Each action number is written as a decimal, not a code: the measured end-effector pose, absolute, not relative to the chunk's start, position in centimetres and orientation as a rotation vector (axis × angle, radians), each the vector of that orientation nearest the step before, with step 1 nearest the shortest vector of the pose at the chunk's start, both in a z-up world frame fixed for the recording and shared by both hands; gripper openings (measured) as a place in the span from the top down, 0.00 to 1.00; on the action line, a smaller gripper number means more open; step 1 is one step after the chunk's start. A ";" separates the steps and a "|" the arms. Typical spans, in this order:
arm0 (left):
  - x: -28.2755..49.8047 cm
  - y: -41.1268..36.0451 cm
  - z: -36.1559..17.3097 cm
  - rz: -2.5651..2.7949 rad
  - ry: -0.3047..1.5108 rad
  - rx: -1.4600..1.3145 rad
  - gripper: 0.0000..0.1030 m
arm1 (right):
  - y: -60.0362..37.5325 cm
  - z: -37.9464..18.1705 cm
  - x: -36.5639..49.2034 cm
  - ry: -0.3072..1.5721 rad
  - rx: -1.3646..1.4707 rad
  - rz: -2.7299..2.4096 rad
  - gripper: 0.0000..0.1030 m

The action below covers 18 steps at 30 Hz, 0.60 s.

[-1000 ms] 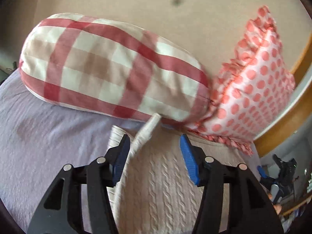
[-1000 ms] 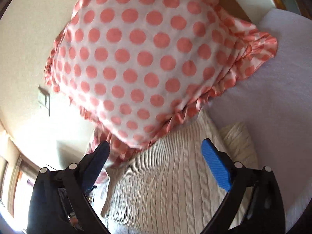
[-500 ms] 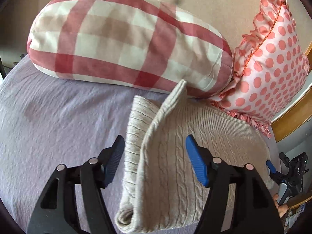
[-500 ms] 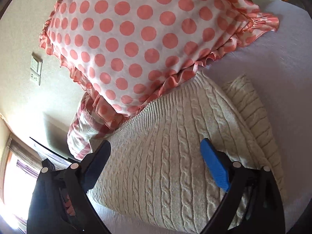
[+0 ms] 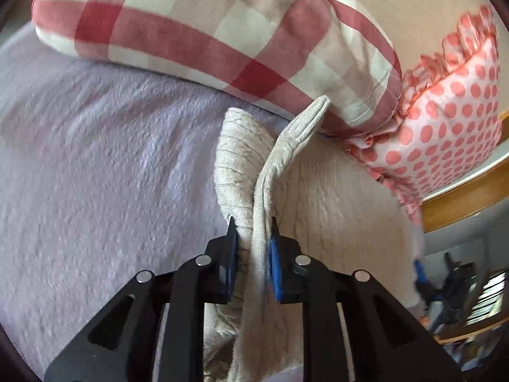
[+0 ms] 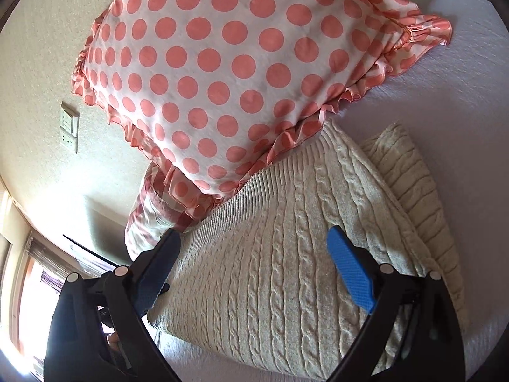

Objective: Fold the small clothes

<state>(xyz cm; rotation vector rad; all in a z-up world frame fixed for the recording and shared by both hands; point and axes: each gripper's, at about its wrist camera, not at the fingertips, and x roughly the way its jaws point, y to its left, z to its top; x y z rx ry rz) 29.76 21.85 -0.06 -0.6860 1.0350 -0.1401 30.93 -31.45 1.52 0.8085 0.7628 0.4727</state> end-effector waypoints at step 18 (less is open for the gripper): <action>33.7 -12.8 11.6 -0.614 0.961 -0.467 0.88 | -40.8 5.2 27.8 0.487 0.869 0.302 0.06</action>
